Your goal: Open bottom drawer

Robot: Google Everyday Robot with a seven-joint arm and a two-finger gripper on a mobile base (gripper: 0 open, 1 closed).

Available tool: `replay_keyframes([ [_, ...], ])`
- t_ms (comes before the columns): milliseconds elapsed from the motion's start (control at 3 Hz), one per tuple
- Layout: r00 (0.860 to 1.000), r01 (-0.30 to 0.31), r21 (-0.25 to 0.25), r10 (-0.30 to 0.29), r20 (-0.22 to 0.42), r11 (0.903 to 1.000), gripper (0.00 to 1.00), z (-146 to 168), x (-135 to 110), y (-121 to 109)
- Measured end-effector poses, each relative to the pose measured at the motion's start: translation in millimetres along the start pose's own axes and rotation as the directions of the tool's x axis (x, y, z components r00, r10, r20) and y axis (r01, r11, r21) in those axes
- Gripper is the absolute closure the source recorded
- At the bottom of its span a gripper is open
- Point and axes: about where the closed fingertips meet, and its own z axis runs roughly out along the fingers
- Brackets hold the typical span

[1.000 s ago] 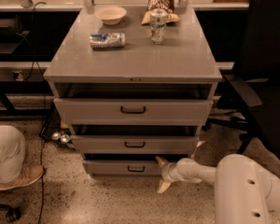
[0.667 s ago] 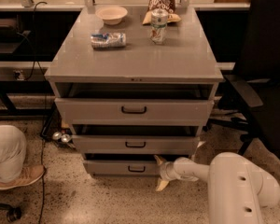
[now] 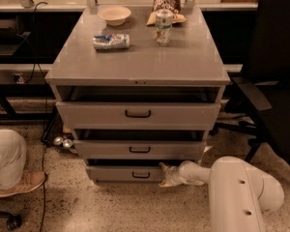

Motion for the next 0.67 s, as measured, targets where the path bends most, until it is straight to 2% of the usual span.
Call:
replay_keyframes([
  [667,1.000,0.000,-0.001,0.000,0.000,1.0000,0.96,-6.7,-3.4,-2.5],
])
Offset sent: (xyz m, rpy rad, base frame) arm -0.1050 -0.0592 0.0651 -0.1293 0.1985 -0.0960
